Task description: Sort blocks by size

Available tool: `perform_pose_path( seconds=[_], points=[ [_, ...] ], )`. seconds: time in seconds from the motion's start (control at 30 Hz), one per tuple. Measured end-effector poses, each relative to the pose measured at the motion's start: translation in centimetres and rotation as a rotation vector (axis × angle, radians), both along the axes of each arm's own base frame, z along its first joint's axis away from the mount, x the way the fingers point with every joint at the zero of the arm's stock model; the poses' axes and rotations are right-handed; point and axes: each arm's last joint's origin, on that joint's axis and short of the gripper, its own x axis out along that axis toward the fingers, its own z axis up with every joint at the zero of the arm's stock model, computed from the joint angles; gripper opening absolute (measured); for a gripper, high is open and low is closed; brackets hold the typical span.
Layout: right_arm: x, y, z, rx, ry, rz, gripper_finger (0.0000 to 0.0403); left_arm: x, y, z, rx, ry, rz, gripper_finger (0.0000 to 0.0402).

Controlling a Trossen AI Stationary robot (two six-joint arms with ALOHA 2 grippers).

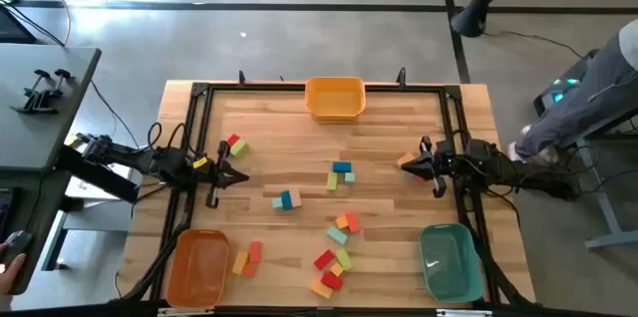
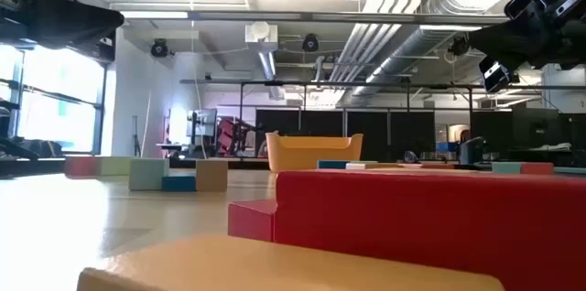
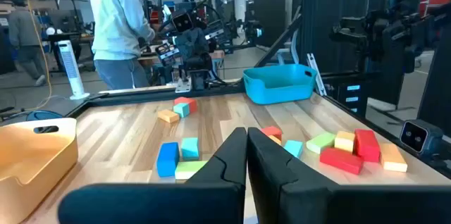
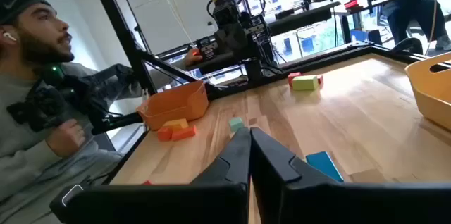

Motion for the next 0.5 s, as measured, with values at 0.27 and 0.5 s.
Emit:
perform_pose_path(
  seconds=[0.27,0.5],
  points=[
    [0.0,0.0,0.01,0.0,0.0,0.0,0.0,0.0,0.0,0.0,0.0,0.0,0.0,0.0],
    [0.0,0.0,0.01,0.0,0.0,0.0,0.0,-0.01,0.01,0.33,0.015,-0.035,0.002,0.0]
  ],
)
